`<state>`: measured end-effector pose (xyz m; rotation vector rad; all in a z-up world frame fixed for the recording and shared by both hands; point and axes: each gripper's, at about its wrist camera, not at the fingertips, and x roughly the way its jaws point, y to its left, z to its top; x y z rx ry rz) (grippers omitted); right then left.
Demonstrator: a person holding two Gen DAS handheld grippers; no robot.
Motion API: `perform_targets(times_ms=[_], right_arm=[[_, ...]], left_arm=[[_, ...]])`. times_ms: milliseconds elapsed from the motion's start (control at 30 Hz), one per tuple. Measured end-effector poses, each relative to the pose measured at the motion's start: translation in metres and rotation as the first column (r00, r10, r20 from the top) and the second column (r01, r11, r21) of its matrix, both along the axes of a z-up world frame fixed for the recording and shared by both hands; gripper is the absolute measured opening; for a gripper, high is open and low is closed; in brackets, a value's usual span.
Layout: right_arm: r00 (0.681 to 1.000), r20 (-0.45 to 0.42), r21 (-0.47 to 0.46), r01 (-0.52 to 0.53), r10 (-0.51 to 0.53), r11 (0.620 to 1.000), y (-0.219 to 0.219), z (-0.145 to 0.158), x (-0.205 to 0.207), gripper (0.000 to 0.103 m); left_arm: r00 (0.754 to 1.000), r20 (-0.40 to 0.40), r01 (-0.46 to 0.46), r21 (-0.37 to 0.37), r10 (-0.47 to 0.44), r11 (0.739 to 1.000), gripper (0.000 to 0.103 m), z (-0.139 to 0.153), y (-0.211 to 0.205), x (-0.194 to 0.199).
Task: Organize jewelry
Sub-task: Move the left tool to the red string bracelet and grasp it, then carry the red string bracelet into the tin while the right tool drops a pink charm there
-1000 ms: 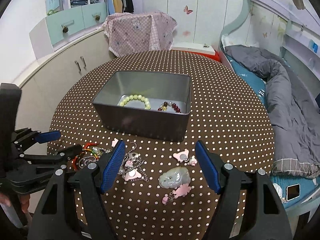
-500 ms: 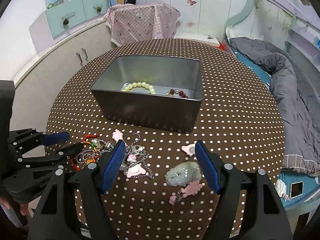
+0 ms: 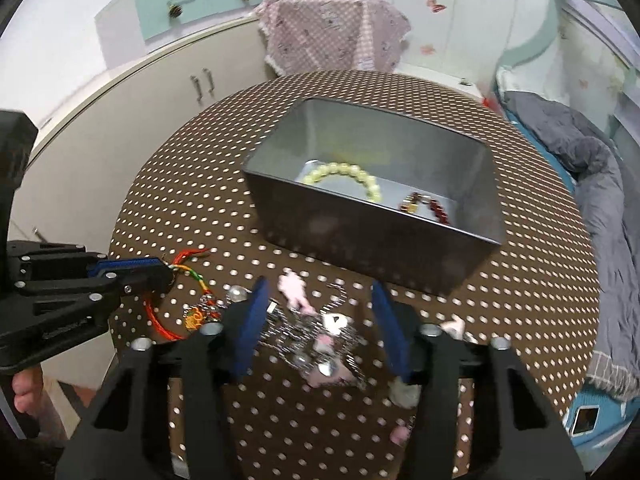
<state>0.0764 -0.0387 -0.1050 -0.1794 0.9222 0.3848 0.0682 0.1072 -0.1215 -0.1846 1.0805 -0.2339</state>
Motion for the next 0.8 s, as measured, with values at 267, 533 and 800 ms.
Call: perform_targets(times_ms=[267,533,800], right_arm=[[0.996,-0.075,-0.015,-0.05,0.049,0.999,0.015,-0.016,0.014,0.03],[0.996,-0.079,-0.029,-0.048,0.045,0.998,0.014,-0.02,0.014,0.015],[0.997,-0.075,0.075,-0.01,0.016,0.997,-0.003,-0.003,0.017,0.015]], left_arm=[[0.999,0.049,-0.009,-0.063,0.012,0.998,0.007,0.018,0.02,-0.001],[0.996,0.082,-0.026,-0.075,0.032,0.997,0.007,0.03,0.028,0.001],[0.994,0.108,-0.024,-0.061,0.03,0.998,0.007,0.039,0.018,0.006]])
